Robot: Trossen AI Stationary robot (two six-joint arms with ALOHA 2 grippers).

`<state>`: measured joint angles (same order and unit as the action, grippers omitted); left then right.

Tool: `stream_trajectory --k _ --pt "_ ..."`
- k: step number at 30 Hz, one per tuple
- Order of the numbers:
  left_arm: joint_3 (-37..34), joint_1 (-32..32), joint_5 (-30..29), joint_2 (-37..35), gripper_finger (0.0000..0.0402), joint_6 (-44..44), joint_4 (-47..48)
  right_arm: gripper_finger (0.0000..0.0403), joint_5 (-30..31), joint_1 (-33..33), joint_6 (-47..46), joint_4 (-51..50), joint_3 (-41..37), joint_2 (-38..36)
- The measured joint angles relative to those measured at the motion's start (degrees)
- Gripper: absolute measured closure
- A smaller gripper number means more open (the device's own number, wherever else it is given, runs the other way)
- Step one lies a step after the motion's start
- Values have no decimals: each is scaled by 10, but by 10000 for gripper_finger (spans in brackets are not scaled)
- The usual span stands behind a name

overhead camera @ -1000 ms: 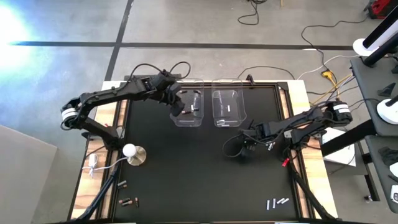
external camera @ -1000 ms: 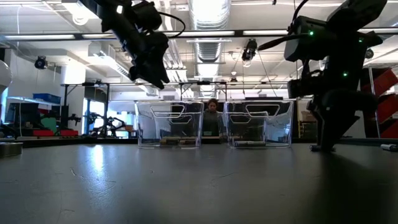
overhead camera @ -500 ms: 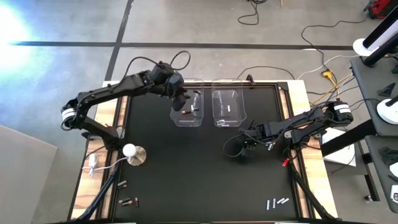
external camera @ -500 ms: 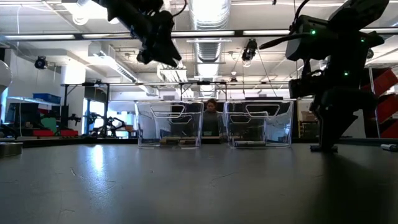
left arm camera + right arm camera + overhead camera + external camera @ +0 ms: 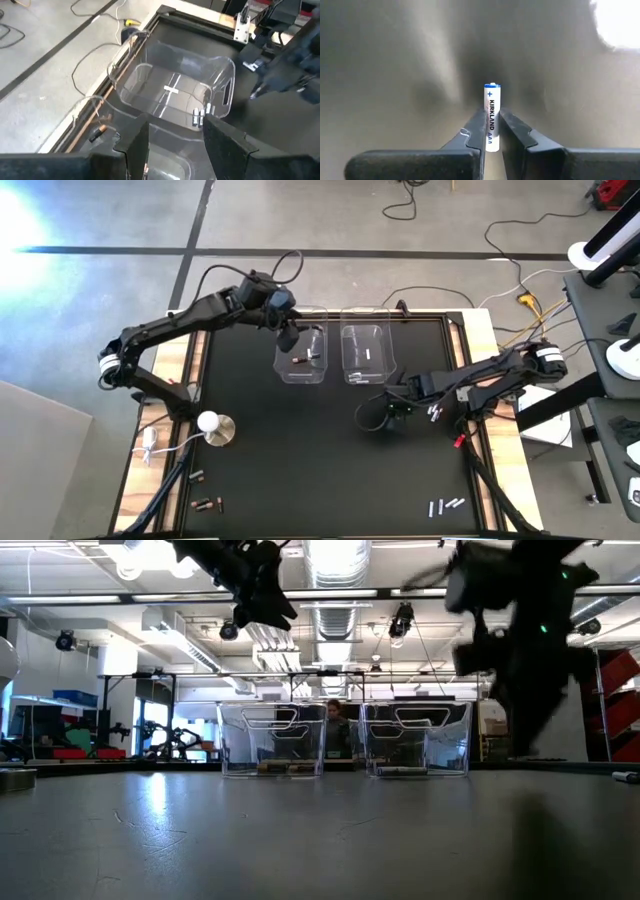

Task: Sort batteries
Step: Put the white battery into the right transparent bin

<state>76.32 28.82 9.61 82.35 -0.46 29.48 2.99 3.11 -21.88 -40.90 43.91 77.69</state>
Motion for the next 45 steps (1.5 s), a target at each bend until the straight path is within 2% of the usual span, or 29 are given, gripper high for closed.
stream_trajectory --k 7,14,21,26,33,45 --pt "-25 0 0 0 237 -8 5 373 -29 0 59 -102 137 -10" --pt "-29 0 0 0 237 -11 4 373 -31 -18 163 -149 294 35" --pt "-29 0 0 0 237 -11 18 374 -30 -83 231 -157 376 95" --pt "-29 0 0 -1 237 -11 61 374 -29 -126 285 -199 438 142" --pt "-30 0 0 -21 237 -1 104 374 -30 -185 355 -205 461 201" --pt "-30 2 -1 -135 237 63 112 374 -30 -272 440 -200 458 273"
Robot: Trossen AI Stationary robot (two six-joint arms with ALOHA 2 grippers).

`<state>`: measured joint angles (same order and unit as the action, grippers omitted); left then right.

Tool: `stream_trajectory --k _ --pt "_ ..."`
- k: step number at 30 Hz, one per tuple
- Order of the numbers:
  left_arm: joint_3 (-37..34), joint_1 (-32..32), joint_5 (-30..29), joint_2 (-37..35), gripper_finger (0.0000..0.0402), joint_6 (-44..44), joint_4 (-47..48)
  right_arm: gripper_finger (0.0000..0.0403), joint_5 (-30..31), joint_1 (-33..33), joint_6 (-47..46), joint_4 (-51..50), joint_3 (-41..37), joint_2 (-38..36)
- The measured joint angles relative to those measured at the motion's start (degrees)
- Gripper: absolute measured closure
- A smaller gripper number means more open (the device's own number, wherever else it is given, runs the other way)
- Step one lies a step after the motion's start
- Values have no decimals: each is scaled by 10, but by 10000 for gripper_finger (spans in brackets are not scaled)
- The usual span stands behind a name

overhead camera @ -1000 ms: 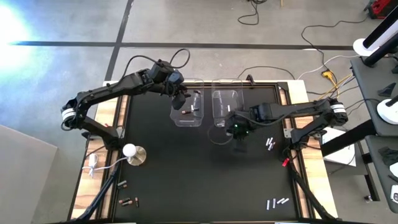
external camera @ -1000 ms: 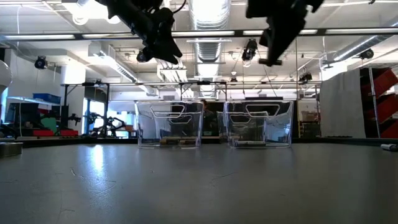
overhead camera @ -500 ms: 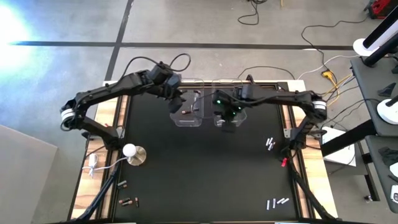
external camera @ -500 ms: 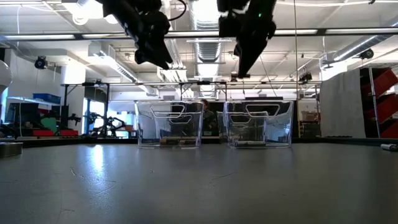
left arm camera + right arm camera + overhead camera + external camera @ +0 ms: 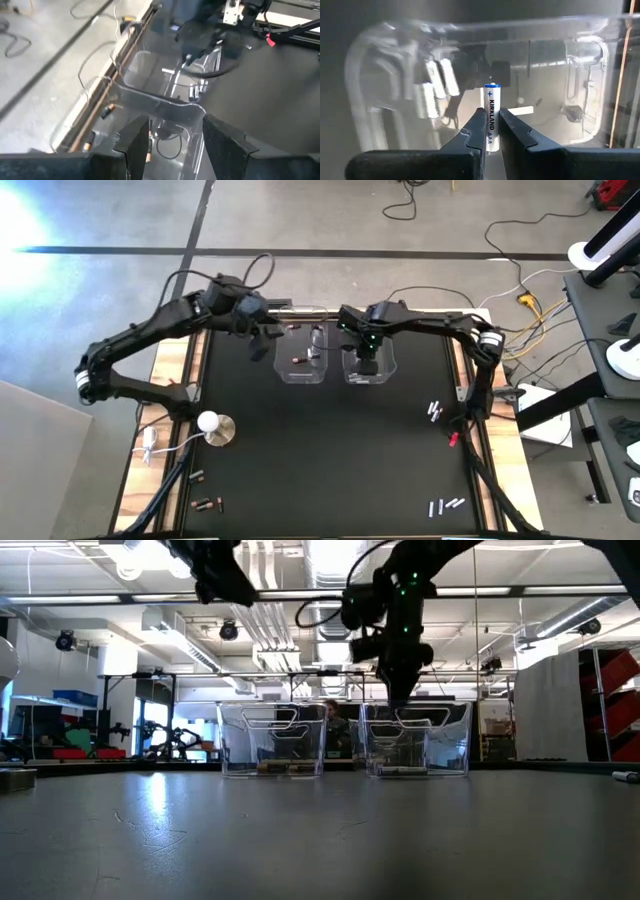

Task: Sort batteries
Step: Put the white battery into the right transparent bin

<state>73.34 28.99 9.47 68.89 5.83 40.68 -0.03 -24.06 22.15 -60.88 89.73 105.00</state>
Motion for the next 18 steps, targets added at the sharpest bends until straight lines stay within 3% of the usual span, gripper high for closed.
stream_trajectory --k 7,18 --pt "0 0 -4 -28 237 24 4 374 0 -34 88 27 0 34" --pt "0 1 -51 -41 237 27 68 374 -1 -64 100 30 0 111"
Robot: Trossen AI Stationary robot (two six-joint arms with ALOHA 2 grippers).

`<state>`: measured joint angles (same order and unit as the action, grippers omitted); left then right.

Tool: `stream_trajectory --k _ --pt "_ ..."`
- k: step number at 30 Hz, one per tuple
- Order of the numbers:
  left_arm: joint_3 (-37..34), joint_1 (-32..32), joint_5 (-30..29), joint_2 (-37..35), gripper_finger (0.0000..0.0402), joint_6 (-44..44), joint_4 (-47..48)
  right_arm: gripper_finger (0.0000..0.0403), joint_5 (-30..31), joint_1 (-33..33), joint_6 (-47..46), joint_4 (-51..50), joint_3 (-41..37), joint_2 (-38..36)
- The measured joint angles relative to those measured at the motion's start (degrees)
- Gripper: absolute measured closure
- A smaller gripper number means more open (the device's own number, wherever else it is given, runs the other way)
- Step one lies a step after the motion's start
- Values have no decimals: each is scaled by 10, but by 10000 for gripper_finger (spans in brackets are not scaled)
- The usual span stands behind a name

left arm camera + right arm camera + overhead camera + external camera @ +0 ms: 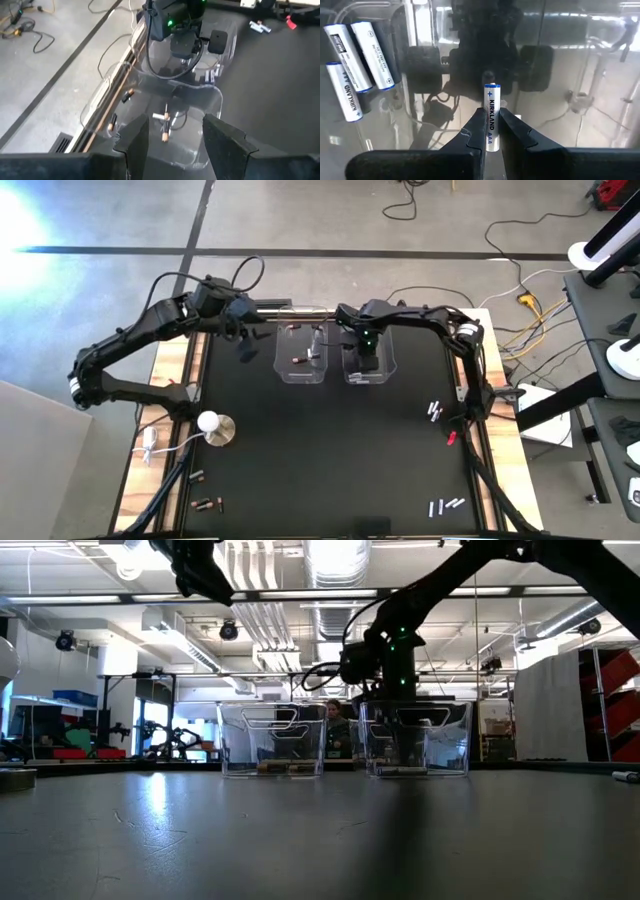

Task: Sort batteries
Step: Put the white battery into the right transparent bin

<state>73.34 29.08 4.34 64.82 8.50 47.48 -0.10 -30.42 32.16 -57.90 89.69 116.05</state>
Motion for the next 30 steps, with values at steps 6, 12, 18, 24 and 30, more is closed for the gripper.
stream_trajectory --k 6,12,18,24,30 --pt "0 0 0 0 237 -22 4 374 0 0 0 5 0 19" --pt "0 0 0 0 237 -62 3 346 2 1 -48 8 1 32" --pt "0 0 -6 2 237 -79 -49 285 1 3 -86 4 1 1" --pt "0 0 -7 13 237 -75 -137 231 1 12 -139 -44 16 -82" --pt "0 0 -7 30 237 -75 -202 209 1 66 -218 -79 -2 -215"
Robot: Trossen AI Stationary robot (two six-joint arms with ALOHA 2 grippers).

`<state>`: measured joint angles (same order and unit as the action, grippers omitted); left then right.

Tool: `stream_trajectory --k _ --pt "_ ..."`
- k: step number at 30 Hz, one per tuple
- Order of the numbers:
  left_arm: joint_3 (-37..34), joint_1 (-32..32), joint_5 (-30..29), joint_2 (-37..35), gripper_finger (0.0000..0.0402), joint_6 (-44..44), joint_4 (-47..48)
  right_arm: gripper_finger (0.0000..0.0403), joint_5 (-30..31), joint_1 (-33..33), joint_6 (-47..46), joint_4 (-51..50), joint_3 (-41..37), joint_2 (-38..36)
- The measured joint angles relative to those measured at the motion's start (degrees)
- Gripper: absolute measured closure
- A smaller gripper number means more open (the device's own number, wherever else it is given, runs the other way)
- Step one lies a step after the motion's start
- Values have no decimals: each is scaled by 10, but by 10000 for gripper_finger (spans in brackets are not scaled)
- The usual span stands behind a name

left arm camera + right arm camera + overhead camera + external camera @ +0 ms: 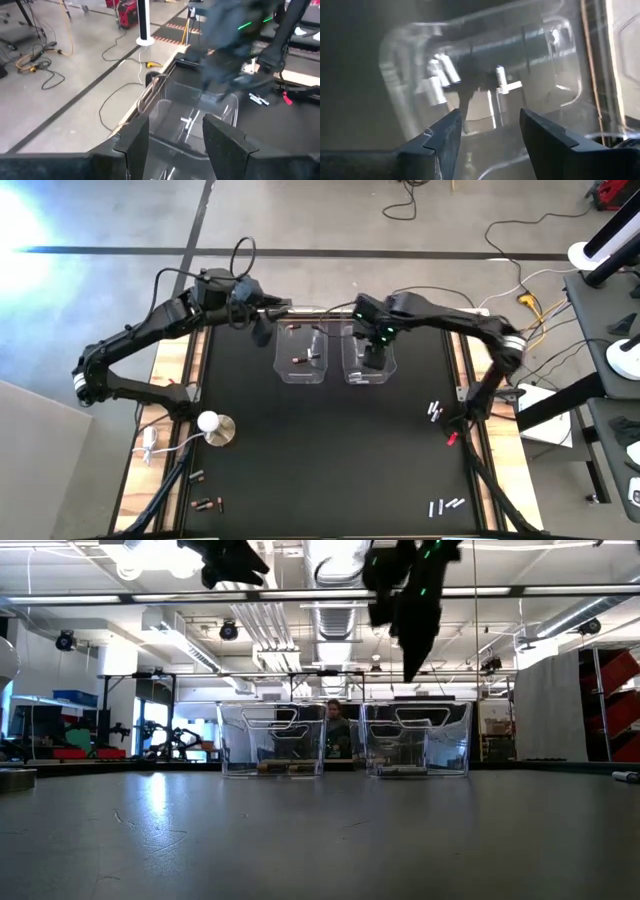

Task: Sort batteries
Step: Put the white battery into the right transparent bin

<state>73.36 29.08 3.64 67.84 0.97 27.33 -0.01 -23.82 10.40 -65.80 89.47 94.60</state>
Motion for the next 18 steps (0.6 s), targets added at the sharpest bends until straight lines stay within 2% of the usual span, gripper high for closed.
stream_trajectory --k 4,9,15,18 --pt "0 0 0 13 237 0 -15 209 1 50 -81 1 -48 -93" --pt "0 0 0 32 237 -4 -16 200 14 104 -240 0 -155 -193" --pt "0 0 2 55 237 -15 -18 181 13 131 -542 4 -314 -245" --pt "0 0 4 64 237 -17 -18 173 -21 135 -662 5 -379 -246"
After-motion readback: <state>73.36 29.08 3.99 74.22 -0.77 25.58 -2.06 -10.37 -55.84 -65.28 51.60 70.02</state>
